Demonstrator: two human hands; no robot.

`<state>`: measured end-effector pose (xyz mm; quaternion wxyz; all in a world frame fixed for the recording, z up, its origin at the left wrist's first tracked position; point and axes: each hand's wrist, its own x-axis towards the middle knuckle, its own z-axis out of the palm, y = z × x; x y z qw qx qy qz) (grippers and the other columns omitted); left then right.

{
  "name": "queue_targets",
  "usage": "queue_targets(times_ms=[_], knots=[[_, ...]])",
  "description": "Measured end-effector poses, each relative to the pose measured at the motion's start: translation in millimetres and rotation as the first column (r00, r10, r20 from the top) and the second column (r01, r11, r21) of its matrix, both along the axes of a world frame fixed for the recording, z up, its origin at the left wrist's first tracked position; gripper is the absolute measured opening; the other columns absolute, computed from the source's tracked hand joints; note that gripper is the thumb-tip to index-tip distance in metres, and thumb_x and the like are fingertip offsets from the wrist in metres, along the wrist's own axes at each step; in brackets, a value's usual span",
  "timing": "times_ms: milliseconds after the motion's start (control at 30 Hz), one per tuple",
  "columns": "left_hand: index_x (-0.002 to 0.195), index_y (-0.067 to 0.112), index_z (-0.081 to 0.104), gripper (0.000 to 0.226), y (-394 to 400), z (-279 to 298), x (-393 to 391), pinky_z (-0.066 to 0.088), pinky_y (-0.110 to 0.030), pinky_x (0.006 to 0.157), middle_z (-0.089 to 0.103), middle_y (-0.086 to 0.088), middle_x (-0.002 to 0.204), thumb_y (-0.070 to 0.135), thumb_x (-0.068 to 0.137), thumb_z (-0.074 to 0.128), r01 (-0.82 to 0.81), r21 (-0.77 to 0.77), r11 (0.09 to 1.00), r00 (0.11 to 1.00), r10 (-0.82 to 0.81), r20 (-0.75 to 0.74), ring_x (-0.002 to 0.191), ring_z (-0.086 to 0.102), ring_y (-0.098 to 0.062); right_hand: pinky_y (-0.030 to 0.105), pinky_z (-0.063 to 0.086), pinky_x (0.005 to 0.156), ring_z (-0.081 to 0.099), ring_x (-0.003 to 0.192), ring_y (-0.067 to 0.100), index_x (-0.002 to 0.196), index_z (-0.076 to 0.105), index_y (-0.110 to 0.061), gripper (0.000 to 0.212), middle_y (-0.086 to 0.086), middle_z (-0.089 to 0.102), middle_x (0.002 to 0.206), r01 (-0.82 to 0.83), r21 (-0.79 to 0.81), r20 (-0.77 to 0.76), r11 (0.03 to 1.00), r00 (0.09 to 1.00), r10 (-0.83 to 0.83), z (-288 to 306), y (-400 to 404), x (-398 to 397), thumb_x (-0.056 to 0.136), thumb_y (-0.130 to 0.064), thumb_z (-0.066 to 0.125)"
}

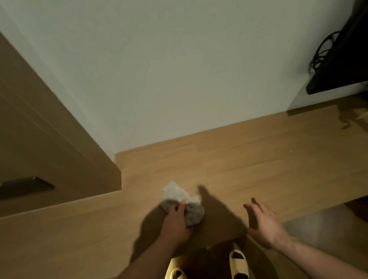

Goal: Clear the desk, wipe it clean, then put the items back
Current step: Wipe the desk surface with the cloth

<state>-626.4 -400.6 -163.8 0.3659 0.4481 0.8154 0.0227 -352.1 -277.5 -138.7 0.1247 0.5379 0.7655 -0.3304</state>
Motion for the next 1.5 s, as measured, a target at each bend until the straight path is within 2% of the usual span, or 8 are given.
queue_targets(times_ms=[233,433,667,867,967,1167,1267,1500], knots=[[0.123,0.024,0.061,0.037,68,37,37,0.042,-0.038,0.105,0.048,-0.005,0.141,0.026,0.086,0.062,0.153,0.320,0.935,0.976,-0.093,-0.195,0.126,0.048,-0.027,0.040,0.024,0.124,0.009,0.158,0.023,0.159,0.029,-0.028,0.083,-0.001,0.008,0.172,0.045,-0.031,-0.008,0.999,0.999,-0.045,9,24,39,0.086,-0.021,0.067],[0.139,0.021,0.043,0.058,101,27,96,0.032,-0.047,0.120,0.026,-0.004,0.164,0.016,0.085,0.065,0.274,0.376,0.885,0.961,-0.265,-0.077,0.148,0.030,-0.029,0.036,0.024,0.125,0.015,0.156,0.025,0.158,0.029,-0.023,0.084,0.001,0.009,0.170,0.005,-0.015,0.034,1.000,0.999,-0.005,2,42,52,0.085,-0.031,0.069],[0.163,0.038,0.002,0.089,73,-23,106,-0.001,-0.057,0.127,-0.015,0.001,0.171,0.020,0.097,0.059,0.423,0.051,0.905,0.902,-0.414,-0.121,0.157,-0.015,-0.024,0.046,0.021,0.127,0.003,0.158,0.027,0.163,0.016,-0.031,0.092,-0.004,-0.007,0.172,-0.110,-0.051,0.132,0.993,0.984,0.116,-6,55,68,0.088,-0.033,0.069],[0.162,0.032,0.015,0.091,29,-27,49,0.012,-0.055,0.127,-0.009,0.006,0.172,0.014,0.089,0.067,0.051,-0.037,0.998,0.984,-0.056,-0.171,0.158,-0.011,-0.023,0.044,0.014,0.129,-0.006,0.159,0.028,0.165,0.007,-0.031,0.094,-0.003,-0.015,0.171,-0.263,-0.136,0.162,0.955,0.945,0.283,-10,61,65,0.094,-0.031,0.068],[0.146,0.024,0.042,0.071,11,-18,4,0.031,-0.043,0.122,0.029,-0.008,0.162,0.017,0.081,0.071,-0.234,0.001,0.972,0.956,0.230,-0.180,0.151,0.027,-0.032,0.041,0.015,0.127,-0.009,0.158,0.027,0.164,0.008,-0.032,0.094,-0.004,-0.016,0.171,-0.346,-0.104,0.101,0.932,0.929,0.356,-9,65,52,0.093,-0.030,0.069],[0.133,0.008,0.046,0.056,-76,37,-81,0.045,-0.048,0.109,0.054,-0.020,0.134,0.004,0.083,0.072,-0.735,0.151,0.661,0.615,0.744,-0.261,0.127,0.052,-0.040,0.042,0.017,0.126,-0.007,0.158,0.026,0.164,0.009,-0.033,0.093,-0.005,-0.014,0.171,-0.375,-0.089,0.016,0.923,0.926,0.377,-7,61,34,0.093,-0.030,0.069],[0.142,0.011,0.041,0.063,-133,46,-104,0.045,-0.053,0.109,0.050,-0.020,0.140,0.015,0.088,0.072,-0.816,0.113,0.567,0.527,0.810,-0.256,0.129,0.051,-0.041,0.041,0.016,0.128,-0.004,0.159,0.028,0.164,0.010,-0.030,0.093,-0.002,-0.011,0.172,-0.332,-0.092,0.033,0.939,0.941,0.336,-12,54,28,0.093,-0.031,0.070],[0.164,0.025,0.012,0.071,-143,1,-83,0.006,-0.054,0.127,0.004,-0.007,0.172,0.037,0.102,0.044,-0.657,-0.148,0.739,0.752,0.628,-0.203,0.157,0.001,-0.040,0.044,0.024,0.126,0.006,0.158,0.029,0.163,0.015,-0.027,0.095,0.001,-0.006,0.172,-0.162,-0.091,0.087,0.983,0.982,0.170,-31,31,24,0.089,-0.036,0.073]])
